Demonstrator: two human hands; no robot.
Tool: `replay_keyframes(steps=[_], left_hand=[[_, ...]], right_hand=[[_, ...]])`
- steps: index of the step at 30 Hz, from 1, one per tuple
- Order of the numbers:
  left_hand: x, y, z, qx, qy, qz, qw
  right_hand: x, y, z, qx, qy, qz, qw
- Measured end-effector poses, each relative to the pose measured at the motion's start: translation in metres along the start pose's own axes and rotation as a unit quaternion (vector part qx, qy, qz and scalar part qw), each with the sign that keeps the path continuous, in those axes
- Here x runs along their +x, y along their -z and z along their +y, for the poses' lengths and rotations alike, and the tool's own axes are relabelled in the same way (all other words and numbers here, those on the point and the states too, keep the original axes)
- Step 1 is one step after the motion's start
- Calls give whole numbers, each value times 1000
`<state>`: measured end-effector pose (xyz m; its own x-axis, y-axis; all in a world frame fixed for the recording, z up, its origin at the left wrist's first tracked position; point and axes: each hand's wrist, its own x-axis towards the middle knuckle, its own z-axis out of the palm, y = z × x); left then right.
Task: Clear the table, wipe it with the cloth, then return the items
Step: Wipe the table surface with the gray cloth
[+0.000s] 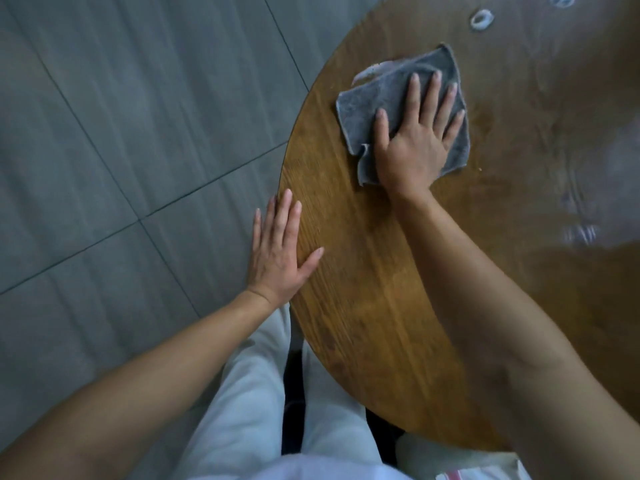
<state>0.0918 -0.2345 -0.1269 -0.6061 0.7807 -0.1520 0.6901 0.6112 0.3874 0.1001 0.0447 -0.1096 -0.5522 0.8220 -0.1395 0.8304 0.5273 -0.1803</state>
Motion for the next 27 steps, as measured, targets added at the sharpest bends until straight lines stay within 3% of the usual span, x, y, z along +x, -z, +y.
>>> replay_keyframes(steps=[3, 8, 15, 19, 22, 27], left_hand=[[1, 1, 0, -19, -5, -1, 1000], [2, -2, -4, -41, -10, 12, 999], [4, 3, -2, -33, -7, -4, 999], [9, 7, -3, 5, -14, -19, 1000], [30, 16, -4, 22, -19, -30, 999], [68, 22, -4, 26, -25, -23, 999]], right_hand=[[-42, 3, 33, -12, -43, 18, 999], [-139, -12, 2, -7, 75, -29, 997], [29, -6, -48, -17, 29, -5, 999], [72, 6, -23, -2, 2, -10, 1000], [28, 7, 5, 3, -49, -6, 999], [-101, 11, 37, -16, -18, -38, 999]])
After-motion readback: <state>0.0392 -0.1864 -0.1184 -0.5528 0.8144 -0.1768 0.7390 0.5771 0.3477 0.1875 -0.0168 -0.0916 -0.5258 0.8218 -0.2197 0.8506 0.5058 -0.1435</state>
